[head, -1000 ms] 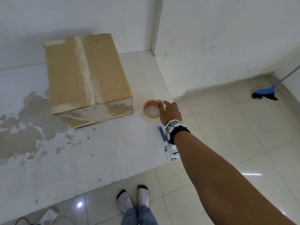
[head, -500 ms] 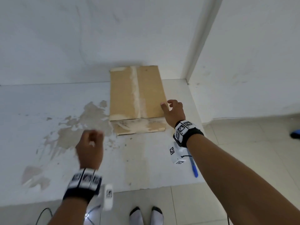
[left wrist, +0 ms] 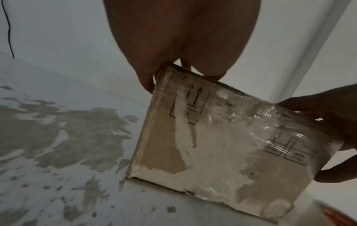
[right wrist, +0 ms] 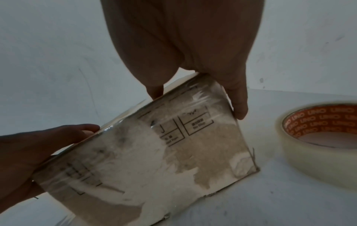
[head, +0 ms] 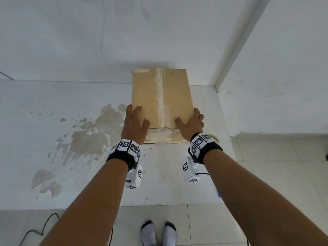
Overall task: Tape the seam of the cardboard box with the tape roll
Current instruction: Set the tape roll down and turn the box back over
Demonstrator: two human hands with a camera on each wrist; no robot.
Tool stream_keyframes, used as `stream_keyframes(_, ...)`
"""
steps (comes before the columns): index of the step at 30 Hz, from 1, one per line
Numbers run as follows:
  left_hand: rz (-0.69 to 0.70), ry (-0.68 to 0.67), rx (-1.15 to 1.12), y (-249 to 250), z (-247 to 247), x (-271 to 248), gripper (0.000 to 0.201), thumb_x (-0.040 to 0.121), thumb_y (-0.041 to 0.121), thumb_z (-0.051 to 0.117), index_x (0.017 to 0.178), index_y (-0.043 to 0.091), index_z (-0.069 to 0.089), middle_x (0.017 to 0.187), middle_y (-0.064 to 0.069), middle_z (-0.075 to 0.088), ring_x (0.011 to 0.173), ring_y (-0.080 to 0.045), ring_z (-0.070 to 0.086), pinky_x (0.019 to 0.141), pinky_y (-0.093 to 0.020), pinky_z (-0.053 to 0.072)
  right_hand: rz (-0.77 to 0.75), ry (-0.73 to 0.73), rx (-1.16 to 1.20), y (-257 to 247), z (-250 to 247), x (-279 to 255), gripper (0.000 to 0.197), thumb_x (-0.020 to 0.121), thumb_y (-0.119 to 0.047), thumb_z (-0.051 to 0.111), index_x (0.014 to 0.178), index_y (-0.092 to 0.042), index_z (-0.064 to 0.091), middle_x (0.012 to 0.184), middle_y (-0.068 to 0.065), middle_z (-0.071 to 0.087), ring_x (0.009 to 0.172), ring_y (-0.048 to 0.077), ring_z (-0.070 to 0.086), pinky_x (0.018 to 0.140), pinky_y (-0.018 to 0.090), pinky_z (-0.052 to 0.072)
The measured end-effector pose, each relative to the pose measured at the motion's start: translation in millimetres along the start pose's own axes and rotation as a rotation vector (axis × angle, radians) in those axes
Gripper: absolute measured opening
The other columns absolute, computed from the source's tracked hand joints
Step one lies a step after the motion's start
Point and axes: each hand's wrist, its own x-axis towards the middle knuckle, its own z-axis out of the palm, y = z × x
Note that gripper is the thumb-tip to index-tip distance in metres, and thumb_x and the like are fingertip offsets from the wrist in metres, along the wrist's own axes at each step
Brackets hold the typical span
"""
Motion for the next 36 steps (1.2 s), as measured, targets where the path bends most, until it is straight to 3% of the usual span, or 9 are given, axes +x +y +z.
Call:
stream_keyframes(6,-0.002,0.004,0.014,1,1,-3,0.057,0.102,0.029,0.049,0.154,0.014,0.033,0.169,-0.012,0.010,0.142,-0.038,0.041,0.103,-0.048,0.046,-0.022,0.030,-0.022,1,3,-3,0.102,0.079,-0.058,0.072,0.150,-0.009,0.018,0.143,0.012,0.031,0.123,0.040,0.038,0.100,0.048,0.037)
stream_keyframes(11,-0.075,0.040,-0.005,14,10,-14,0.058,0.104,0.031,0.047,0.157,0.016,0.030,0.170,-0.012,0.006,0.149,-0.038,0.028,0.110,-0.050,0.040,-0.064,-0.023,-0.055,3,-5,9,0.097,0.082,-0.058,0.068,0.151,-0.013,0.017,0.143,0.010,0.030,0.123,0.038,0.037,0.100,0.048,0.037)
stream_keyframes(16,-0.187,0.103,0.004,42,23,-29,0.056,0.099,0.031,0.056,0.149,0.015,0.038,0.163,-0.017,0.017,0.135,-0.043,0.035,0.093,-0.051,0.049,-0.155,-0.132,-0.185,4,-28,39,0.097,0.083,-0.060,0.067,0.153,-0.016,0.017,0.145,0.010,0.032,0.126,0.037,0.038,0.103,0.048,0.037)
stream_keyframes(20,-0.203,0.087,-0.007,58,39,-38,0.056,0.096,0.034,0.062,0.145,0.015,0.041,0.159,-0.019,0.017,0.129,-0.043,0.037,0.089,-0.052,0.052,-0.224,-0.200,-0.279,-1,-49,72,0.092,0.084,-0.057,0.068,0.153,-0.020,0.020,0.146,0.010,0.033,0.131,0.035,0.034,0.103,0.047,0.036)
stream_keyframes(25,-0.216,0.091,0.001,71,47,-33,0.059,0.094,0.037,0.063,0.143,0.013,0.040,0.157,-0.019,0.016,0.128,-0.042,0.036,0.088,-0.053,0.055,-0.230,-0.126,-0.246,-6,-49,91,0.090,0.084,-0.054,0.069,0.155,-0.022,0.024,0.151,0.009,0.034,0.136,0.034,0.032,0.107,0.045,0.034)
stream_keyframes(28,-0.225,0.084,0.024,68,47,-29,0.061,0.091,0.040,0.066,0.140,0.014,0.040,0.154,-0.018,0.019,0.126,-0.040,0.036,0.088,-0.055,0.054,-0.201,-0.080,-0.226,0,-42,90,0.088,0.084,-0.054,0.069,0.155,-0.025,0.024,0.153,0.006,0.034,0.140,0.031,0.030,0.112,0.050,0.031)
stream_keyframes(31,-0.232,0.064,0.093,63,42,-23,0.066,0.084,0.048,0.070,0.134,0.016,0.042,0.149,-0.015,0.025,0.125,-0.039,0.036,0.095,-0.052,0.049,-0.176,0.006,-0.251,-2,-34,81,0.080,0.087,-0.051,0.066,0.153,-0.026,0.028,0.159,0.001,0.026,0.147,0.027,0.021,0.119,0.059,0.015)
stream_keyframes(33,-0.216,0.048,0.136,57,33,-12,0.071,0.080,0.051,0.071,0.133,0.016,0.041,0.150,-0.014,0.027,0.131,-0.038,0.032,0.105,-0.049,0.038,-0.298,0.126,-0.248,-6,-24,64,0.066,0.091,-0.036,0.064,0.149,-0.022,0.037,0.159,0.002,0.028,0.148,0.026,0.020,0.121,0.057,0.008)
stream_keyframes(36,-0.096,0.052,0.224,38,11,19,0.071,0.089,0.048,0.061,0.146,0.014,0.036,0.162,-0.014,0.022,0.150,-0.039,0.017,0.117,-0.052,0.025,-0.584,0.149,-0.194,-15,3,19,0.054,0.088,-0.031,0.062,0.139,-0.018,0.050,0.153,0.006,0.039,0.143,0.028,0.031,0.120,0.053,0.019)
